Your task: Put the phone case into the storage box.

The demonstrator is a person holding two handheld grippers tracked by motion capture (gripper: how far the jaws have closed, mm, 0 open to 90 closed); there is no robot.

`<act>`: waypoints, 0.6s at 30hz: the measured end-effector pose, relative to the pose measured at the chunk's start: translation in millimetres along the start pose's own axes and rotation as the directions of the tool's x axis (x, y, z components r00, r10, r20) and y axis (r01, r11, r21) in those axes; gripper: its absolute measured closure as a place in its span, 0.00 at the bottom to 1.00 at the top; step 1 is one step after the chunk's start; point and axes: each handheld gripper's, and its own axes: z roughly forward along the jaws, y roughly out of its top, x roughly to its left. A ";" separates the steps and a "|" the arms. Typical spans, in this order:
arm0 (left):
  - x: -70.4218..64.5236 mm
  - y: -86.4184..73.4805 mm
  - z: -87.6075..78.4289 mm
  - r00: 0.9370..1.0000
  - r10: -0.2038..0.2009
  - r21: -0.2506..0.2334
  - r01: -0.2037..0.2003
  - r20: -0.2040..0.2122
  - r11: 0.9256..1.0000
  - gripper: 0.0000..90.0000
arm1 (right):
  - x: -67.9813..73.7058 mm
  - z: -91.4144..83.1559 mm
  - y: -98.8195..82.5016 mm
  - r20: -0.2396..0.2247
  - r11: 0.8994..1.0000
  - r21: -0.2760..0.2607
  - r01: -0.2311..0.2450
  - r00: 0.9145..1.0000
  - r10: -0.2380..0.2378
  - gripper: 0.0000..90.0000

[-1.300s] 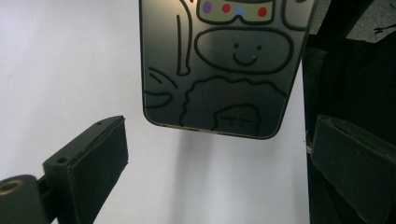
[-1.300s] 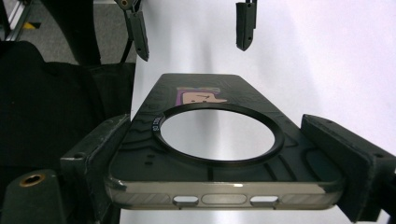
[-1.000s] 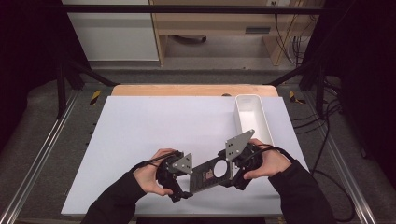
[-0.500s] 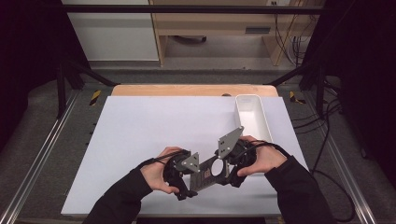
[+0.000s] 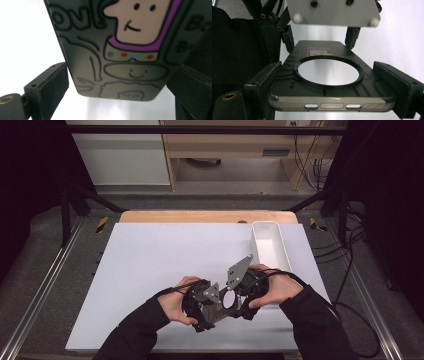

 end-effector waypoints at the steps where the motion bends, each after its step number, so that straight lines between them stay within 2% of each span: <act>1: 0.5 0.4 0.5 1.000 -0.001 0.003 0.001 0.003 1.000 0.05 | -0.2 0.6 0.5 0.001 1.000 0.000 0.005 1.000 -0.005 0.13; 18: 1.2 4.7 7.0 1.000 0.023 0.041 -0.024 0.020 0.999 0.12 | 0.2 4.8 4.7 -0.001 1.000 0.016 0.015 1.000 -0.015 0.13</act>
